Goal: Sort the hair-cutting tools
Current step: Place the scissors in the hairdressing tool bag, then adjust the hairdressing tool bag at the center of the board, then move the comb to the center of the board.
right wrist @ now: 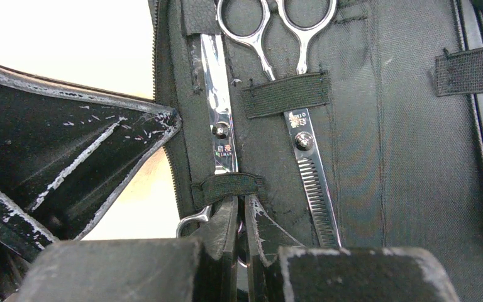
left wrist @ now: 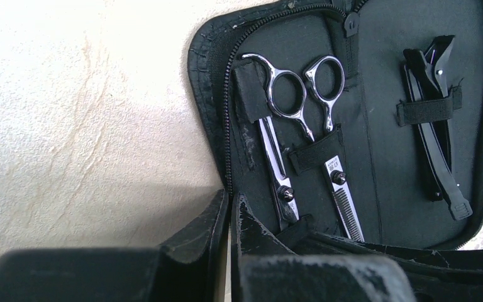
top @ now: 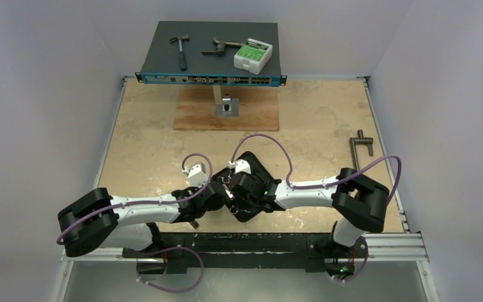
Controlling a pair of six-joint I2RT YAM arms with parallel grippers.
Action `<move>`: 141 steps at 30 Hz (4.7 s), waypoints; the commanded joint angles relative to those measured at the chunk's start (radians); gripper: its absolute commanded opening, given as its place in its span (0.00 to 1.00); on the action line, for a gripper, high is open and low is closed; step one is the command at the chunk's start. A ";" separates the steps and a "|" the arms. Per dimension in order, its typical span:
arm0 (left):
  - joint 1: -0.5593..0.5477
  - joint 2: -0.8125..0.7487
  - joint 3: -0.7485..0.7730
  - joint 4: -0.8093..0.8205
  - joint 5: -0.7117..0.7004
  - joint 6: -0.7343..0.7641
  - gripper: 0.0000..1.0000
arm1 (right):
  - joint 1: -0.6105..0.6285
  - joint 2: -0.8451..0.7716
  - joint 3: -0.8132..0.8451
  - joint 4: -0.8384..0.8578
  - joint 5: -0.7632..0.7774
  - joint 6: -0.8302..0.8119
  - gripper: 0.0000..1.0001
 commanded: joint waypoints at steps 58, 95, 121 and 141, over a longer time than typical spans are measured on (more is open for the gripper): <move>0.239 -0.088 0.056 -0.214 0.237 0.362 0.00 | -0.382 -0.338 -0.118 0.035 -0.068 -0.153 0.65; 0.373 -0.434 0.121 -0.980 -0.076 -0.168 0.58 | -0.387 -0.668 -0.459 0.170 -0.217 -0.009 0.53; 0.393 -0.201 0.184 -0.809 0.042 -0.066 0.62 | -0.386 -0.893 -0.314 -0.094 -0.284 -0.034 0.62; 0.280 -0.151 0.053 -0.635 0.227 -0.137 0.27 | -0.377 -0.754 -0.291 0.043 -0.427 -0.075 0.60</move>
